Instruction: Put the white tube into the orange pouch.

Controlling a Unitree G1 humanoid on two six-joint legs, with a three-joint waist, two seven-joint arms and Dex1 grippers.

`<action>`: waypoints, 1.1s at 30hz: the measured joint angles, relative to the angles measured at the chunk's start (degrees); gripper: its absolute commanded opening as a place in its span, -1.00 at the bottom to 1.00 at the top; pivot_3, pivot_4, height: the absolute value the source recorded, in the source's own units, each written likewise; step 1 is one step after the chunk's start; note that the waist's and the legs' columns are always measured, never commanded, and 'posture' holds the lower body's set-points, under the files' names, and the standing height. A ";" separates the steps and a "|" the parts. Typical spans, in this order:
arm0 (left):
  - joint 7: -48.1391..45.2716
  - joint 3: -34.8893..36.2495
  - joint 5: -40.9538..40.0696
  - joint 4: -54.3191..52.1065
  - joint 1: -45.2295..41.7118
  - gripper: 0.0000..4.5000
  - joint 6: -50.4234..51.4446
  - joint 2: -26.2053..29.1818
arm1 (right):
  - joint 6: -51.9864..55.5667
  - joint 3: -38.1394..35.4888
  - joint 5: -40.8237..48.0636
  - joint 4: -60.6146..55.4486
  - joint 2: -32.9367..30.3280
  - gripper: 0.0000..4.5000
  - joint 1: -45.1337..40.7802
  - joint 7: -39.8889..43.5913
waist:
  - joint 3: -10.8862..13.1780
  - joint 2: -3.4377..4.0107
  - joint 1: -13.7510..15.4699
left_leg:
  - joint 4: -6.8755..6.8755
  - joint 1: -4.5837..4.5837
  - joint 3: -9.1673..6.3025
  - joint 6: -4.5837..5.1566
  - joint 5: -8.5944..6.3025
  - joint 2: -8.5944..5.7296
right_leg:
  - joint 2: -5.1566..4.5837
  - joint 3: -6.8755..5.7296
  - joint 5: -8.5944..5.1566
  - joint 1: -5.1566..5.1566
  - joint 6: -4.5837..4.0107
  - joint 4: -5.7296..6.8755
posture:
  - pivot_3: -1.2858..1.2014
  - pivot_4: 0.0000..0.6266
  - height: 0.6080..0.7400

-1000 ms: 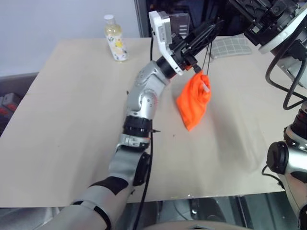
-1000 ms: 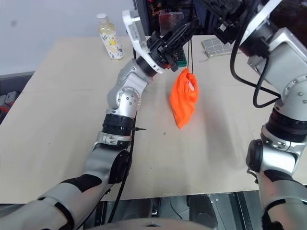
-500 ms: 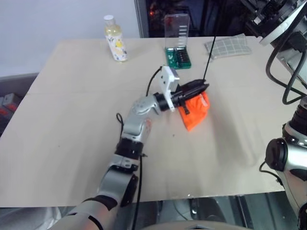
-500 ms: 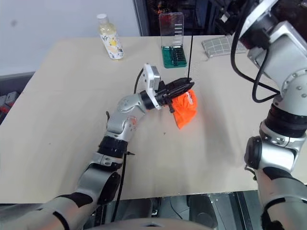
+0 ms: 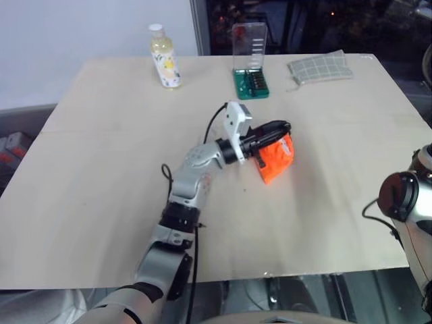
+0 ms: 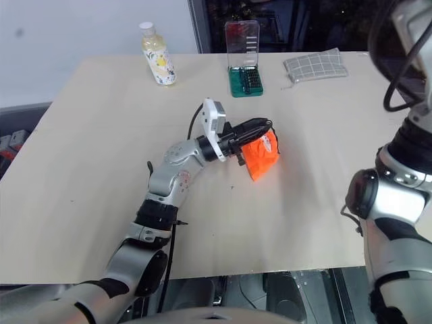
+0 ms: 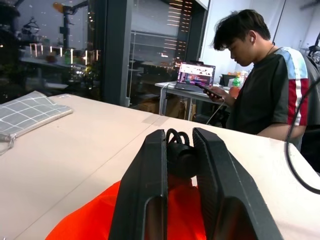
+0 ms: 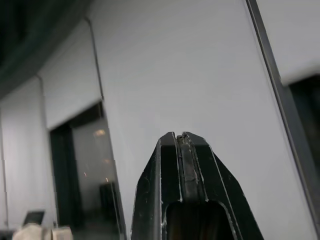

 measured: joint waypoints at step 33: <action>5.78 11.64 -9.23 -37.57 53.22 0.09 16.79 27.81 | -5.26 11.62 -30.13 -20.25 -17.65 0.79 72.38 38.39 | 0.03 0.04 0.54 | -0.19 0.91 0.08 0.05 -0.06 0.30 | 0.05 0.14 -0.14 0.90 -0.16 -0.39 | 0.03 -0.52 1.00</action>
